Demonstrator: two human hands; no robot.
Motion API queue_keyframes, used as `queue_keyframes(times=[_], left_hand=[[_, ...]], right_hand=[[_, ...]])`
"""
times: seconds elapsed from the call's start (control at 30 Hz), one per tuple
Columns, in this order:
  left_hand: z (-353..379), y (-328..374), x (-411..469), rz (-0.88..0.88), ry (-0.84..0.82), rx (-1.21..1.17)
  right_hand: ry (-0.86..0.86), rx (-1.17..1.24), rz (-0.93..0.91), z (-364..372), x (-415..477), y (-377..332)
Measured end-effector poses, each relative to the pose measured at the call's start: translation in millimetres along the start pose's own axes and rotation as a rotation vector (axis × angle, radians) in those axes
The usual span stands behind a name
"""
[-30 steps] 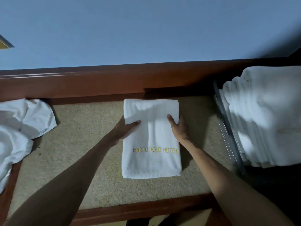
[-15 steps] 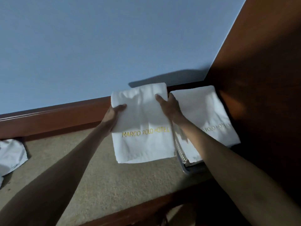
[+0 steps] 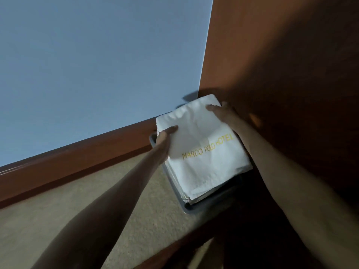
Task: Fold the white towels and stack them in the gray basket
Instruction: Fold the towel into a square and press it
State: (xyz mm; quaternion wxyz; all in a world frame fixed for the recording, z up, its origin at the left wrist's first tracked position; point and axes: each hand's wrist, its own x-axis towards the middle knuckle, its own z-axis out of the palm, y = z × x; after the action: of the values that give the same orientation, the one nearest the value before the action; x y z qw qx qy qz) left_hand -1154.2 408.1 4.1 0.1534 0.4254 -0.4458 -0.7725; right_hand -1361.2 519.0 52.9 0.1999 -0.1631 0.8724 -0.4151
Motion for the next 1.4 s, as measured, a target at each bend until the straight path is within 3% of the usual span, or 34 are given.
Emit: queue_keyframes(times=[0.1,0.27,0.33,0.6,0.73,0.9,1.0,1.13,1.23,1.4], left_hand=[[16,-10,3,-0.002,0.029,0.004],[10,-25,26,0.019,0.096,0.341],[9,-22,40,0.057,0.127,0.402],[-5,-21,67,0.195,0.278,0.64],[-17,-17,63,0.203,0.253,0.766],[-49,4,31,0.248,0.168,0.915],[-84,12,-4,0.343,0.083,1.043],[-150,8,-42,0.359,0.007,1.216],[-204,8,-73,0.356,0.058,1.223],[-303,16,-138,0.345,0.183,1.195]], right_hand=[[0.016,-0.001,-0.017,-2,18,15],[-0.159,-0.329,0.091,24,26,65],[-0.172,-0.357,0.106,33,21,89],[-0.057,-0.316,-0.024,38,18,115],[0.001,-0.395,-0.047,50,11,107],[0.158,-0.428,-0.238,83,-11,62],[0.022,-0.336,-0.376,104,-26,23],[-0.309,-0.327,-0.511,140,-57,-37],[-0.511,-0.361,-0.61,181,-93,-81],[-0.702,-0.42,-0.708,261,-173,-151]])
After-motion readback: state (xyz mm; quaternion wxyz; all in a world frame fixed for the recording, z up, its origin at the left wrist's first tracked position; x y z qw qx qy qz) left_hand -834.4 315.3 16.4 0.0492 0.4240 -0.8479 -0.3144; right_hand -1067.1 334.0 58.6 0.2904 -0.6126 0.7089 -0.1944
